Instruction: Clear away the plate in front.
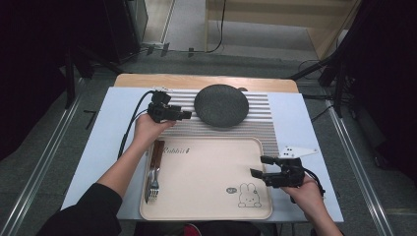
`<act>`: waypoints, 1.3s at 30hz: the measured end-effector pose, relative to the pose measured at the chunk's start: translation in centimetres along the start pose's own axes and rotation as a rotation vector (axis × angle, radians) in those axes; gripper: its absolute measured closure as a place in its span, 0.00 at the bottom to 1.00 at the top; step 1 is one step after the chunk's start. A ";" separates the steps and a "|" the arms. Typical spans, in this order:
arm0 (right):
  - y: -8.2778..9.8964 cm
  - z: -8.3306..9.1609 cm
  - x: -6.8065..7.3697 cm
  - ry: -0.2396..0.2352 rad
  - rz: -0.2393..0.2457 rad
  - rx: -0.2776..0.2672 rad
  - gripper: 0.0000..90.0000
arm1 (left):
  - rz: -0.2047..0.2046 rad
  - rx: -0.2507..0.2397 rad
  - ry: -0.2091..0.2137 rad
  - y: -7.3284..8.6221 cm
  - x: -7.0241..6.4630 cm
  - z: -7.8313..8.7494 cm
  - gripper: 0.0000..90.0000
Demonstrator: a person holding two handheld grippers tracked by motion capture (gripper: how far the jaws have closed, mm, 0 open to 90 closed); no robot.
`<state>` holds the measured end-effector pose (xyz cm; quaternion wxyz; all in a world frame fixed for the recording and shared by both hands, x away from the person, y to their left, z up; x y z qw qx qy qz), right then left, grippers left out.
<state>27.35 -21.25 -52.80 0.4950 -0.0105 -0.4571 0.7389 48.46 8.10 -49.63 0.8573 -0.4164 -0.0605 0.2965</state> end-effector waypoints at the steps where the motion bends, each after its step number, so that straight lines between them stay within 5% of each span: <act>1: 0.0 0.0 0.0 0.000 0.000 0.000 0.32 | -0.004 -0.003 -0.010 -0.3 0.1 -0.3 0.38; 24: 0.2 0.2 0.2 -0.007 0.000 -0.004 0.32 | 0.013 0.030 -0.126 -2.7 3.3 -6.5 0.38; 31: 0.2 0.3 0.1 -0.011 0.002 -0.006 0.32 | -0.020 -0.007 -0.150 -3.2 3.3 -8.1 0.38; 39: 0.2 0.3 0.2 -0.013 0.007 -0.008 0.32 | 0.001 0.021 -0.185 -3.0 3.7 -9.5 0.38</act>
Point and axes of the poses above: each handheld gripper's, and its own axes: z roughly backward along the jaws, y roughly out of its underside, x roughly to its left, the point moved 7 cm from there along -z, roughly forward along the jaws, and after that the axes turned 13 degrees about -z, right-handed, at the moved point
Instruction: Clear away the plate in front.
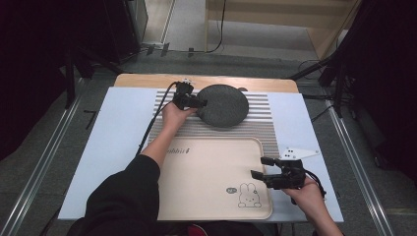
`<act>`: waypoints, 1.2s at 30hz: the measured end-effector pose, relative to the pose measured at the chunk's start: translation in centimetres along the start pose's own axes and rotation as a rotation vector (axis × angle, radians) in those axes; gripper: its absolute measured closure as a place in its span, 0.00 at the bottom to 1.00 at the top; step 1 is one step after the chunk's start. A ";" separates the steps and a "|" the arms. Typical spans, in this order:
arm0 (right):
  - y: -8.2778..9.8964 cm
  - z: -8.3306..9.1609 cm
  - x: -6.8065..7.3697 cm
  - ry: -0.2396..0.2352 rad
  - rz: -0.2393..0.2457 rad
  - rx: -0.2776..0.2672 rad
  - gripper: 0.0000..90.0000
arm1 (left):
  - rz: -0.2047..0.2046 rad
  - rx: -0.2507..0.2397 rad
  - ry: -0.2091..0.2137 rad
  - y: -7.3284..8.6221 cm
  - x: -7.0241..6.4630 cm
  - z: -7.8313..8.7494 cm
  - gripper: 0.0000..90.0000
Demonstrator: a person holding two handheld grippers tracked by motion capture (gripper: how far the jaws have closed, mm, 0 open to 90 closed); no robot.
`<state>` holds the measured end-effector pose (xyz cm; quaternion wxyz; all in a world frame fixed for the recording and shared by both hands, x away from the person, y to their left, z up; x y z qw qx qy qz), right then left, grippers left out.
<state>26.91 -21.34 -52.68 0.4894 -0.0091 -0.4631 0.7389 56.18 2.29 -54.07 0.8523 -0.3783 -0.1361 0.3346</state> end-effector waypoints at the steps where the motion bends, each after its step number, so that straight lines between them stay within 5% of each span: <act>1: 0.0 0.0 0.0 0.000 0.000 0.001 0.32 | 0.007 -0.001 -0.001 0.0 0.0 -0.1 0.38; 18: -0.1 0.2 -0.1 -0.003 -0.004 -0.003 0.32 | 0.037 0.013 -0.017 0.5 0.0 -1.5 0.41; 21: -0.1 0.1 -0.1 -0.004 -0.006 -0.004 0.32 | 0.054 0.013 -0.027 0.5 0.2 -1.4 0.47; 27: -0.2 0.1 -0.1 -0.006 -0.005 -0.005 0.32 | 0.241 0.008 0.042 0.4 1.2 -0.7 0.73; 31: -0.3 0.1 -0.2 -0.004 -0.004 -0.008 0.32 | 0.267 -0.026 0.072 -0.7 0.8 0.2 0.80; 36: -0.3 0.3 -0.3 -0.002 -0.006 -0.014 0.32 | 0.233 -0.053 0.113 -3.1 0.1 1.9 0.89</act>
Point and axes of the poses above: each handheld gripper's, and its own axes: z roughly backward along the jaws, y roughly out of its underside, x roughly to its left, the point moved 7 cm from there along -z, roughly forward along the jaws, and after that the axes turned 13 degrees about -z, right-handed, at the moved point
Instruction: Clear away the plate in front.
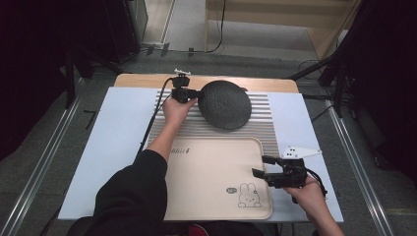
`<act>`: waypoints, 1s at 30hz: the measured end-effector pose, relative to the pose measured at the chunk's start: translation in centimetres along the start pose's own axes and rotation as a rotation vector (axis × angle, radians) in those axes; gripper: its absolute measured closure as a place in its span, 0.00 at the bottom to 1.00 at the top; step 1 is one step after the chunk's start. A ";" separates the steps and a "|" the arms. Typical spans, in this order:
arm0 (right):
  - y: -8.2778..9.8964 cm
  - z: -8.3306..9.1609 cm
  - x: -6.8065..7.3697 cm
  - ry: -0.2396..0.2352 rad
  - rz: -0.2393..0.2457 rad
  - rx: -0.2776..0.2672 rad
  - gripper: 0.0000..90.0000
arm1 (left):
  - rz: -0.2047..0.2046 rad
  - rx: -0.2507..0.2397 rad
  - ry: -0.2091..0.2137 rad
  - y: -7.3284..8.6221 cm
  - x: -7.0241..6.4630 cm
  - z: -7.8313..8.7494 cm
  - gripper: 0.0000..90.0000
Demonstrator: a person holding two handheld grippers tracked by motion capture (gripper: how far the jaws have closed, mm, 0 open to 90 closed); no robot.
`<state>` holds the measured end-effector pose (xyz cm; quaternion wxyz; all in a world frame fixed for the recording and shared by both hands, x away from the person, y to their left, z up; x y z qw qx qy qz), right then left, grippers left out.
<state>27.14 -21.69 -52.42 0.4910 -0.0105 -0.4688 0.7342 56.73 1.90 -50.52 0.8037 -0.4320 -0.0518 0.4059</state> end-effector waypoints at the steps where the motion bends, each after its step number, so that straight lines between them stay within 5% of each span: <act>1: 0.0 0.0 0.0 0.001 0.001 0.002 0.32 | -0.017 0.006 0.007 -0.4 -0.4 0.2 0.90; 4: 0.0 0.0 0.0 0.001 0.003 0.001 0.32 | -0.043 0.024 0.018 -1.5 -1.5 0.8 0.92; 9: -0.1 -0.1 0.0 0.002 0.001 0.000 0.32 | -0.025 0.015 0.065 -3.1 -2.9 1.7 0.96; 18: -0.1 0.1 -0.2 0.008 0.000 -0.006 0.32 | -0.118 0.089 0.017 -6.3 -6.0 3.3 0.96; 22: -0.1 0.2 -0.3 0.009 -0.001 -0.010 0.32 | -0.135 0.119 0.048 -6.8 -6.3 5.0 0.96; 27: -0.1 0.2 -0.4 0.015 -0.005 -0.011 0.32 | -0.240 0.159 0.046 -6.6 -8.0 8.2 0.96; 30: -0.1 0.2 -0.5 0.018 -0.008 -0.012 0.32 | -0.268 0.183 0.056 -6.2 -8.8 10.1 0.97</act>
Point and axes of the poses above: each handheld gripper's, and its own axes: z roughly backward along the jaws, y roughly out of its underside, x roughly to its left, the point moved 7 cm from there along -z, roughly forward along the jaws, and after that the axes turned 13 degrees about -z, right-handed, at the moved point
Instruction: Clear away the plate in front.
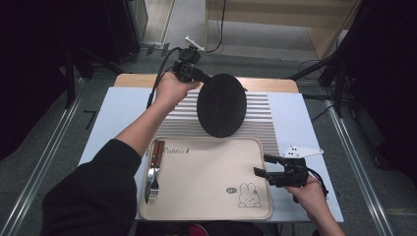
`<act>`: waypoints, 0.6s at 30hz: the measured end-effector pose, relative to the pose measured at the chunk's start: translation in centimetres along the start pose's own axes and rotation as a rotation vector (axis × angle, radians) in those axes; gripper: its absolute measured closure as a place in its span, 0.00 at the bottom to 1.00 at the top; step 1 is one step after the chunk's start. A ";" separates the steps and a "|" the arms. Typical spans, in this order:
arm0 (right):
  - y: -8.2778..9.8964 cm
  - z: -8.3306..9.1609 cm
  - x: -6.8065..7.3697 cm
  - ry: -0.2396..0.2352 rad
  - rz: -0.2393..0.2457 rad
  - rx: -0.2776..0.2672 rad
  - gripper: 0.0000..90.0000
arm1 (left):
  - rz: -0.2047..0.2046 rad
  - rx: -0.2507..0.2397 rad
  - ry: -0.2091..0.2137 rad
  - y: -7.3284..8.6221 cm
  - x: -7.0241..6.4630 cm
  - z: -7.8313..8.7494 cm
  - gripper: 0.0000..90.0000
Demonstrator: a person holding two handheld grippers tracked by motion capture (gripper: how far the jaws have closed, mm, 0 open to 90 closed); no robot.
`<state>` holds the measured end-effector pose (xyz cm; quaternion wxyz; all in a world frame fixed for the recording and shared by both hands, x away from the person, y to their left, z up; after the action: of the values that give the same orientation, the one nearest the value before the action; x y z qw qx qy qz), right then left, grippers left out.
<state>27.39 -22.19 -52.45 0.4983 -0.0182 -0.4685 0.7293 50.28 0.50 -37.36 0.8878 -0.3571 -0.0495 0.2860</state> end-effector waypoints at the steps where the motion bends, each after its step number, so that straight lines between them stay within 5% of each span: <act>1: 0.0 0.0 0.0 0.001 0.000 -0.002 0.32 | -0.009 0.005 0.023 0.3 -0.5 0.7 0.96; 10: 0.0 0.1 -0.2 0.010 -0.008 -0.002 0.32 | -0.013 0.006 0.094 3.0 -2.4 4.1 0.96; 18: 0.0 0.1 -0.4 0.021 -0.014 -0.002 0.32 | -0.050 0.056 0.131 6.0 -4.6 4.7 0.96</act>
<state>27.51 -22.55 -52.60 0.5082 -0.0231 -0.4642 0.7251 42.29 4.33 -37.35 0.9057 -0.3486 0.0076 0.2409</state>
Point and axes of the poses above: each handheld gripper's, and its own axes: z roughly backward along the jaws, y roughly out of its underside, x roughly to its left, the point moved 7 cm from there along -z, roughly forward along the jaws, and after that the axes turned 13 degrees about -z, right-handed, at the moved point
